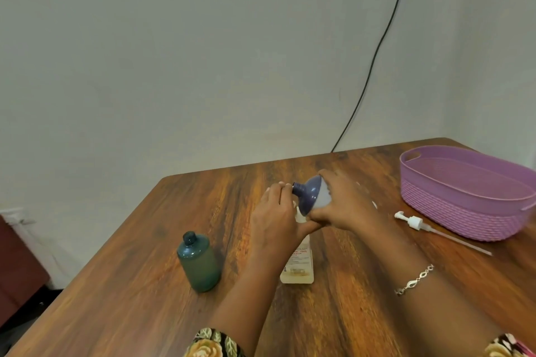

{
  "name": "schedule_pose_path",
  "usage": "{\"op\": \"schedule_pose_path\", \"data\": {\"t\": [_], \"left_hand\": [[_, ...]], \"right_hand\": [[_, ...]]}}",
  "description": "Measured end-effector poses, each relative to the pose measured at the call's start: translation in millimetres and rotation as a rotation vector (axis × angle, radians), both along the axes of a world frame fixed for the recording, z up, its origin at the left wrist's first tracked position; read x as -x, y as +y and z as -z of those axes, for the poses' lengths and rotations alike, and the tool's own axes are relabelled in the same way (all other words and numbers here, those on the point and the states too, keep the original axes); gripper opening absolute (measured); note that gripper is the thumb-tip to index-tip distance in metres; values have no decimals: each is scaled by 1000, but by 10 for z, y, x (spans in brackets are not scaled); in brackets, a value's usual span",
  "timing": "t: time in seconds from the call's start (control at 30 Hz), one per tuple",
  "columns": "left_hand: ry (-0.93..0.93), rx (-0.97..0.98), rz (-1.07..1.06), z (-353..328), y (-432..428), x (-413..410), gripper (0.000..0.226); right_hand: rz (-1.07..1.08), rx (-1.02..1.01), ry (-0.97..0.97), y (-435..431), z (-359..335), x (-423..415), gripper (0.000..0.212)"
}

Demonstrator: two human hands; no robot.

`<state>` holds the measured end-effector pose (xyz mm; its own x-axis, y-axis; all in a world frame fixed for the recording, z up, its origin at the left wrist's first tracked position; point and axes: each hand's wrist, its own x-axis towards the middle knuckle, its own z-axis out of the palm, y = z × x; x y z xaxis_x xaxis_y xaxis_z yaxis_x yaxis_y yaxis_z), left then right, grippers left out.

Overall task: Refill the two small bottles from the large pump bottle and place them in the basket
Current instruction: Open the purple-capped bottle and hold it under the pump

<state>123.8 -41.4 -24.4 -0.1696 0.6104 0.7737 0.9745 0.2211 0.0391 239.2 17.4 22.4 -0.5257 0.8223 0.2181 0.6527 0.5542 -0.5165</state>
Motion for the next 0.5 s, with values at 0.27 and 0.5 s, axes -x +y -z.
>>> {"op": "schedule_pose_path", "data": {"t": [0.27, 0.5], "left_hand": [[-79, 121, 9, -101, -49, -66, 80], [-31, 111, 1, -90, -16, -38, 79]], "right_hand": [[-21, 65, 57, -17, -7, -38, 69], [15, 25, 61, -12, 44, 0, 66]]}}
